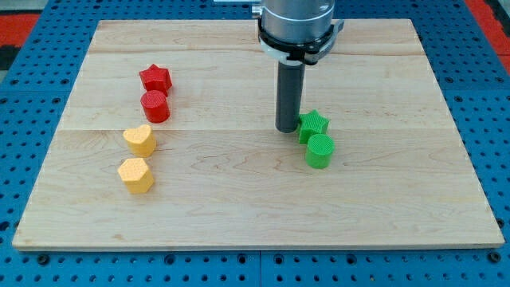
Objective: Move the green circle down and right a bit
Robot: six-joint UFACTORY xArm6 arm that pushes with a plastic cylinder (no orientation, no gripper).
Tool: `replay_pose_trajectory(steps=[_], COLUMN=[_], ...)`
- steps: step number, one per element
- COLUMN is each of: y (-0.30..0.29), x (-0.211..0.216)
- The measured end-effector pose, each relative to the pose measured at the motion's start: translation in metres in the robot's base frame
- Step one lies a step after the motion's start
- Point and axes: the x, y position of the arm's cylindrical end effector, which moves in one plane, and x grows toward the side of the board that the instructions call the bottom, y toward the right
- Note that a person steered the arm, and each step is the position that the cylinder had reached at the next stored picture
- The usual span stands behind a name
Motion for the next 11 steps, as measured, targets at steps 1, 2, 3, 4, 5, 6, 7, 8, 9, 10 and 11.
replay_pose_trajectory(steps=[1, 2, 3, 4, 5, 6, 7, 8, 9, 10, 11], y=[0.019, 0.025, 0.013, -0.001, 0.013, 0.007, 0.007, 0.007, 0.012, 0.031, 0.006], x=[0.0, 0.0, 0.0, 0.01, 0.015, 0.015, 0.025, 0.034, 0.044, 0.057, 0.032])
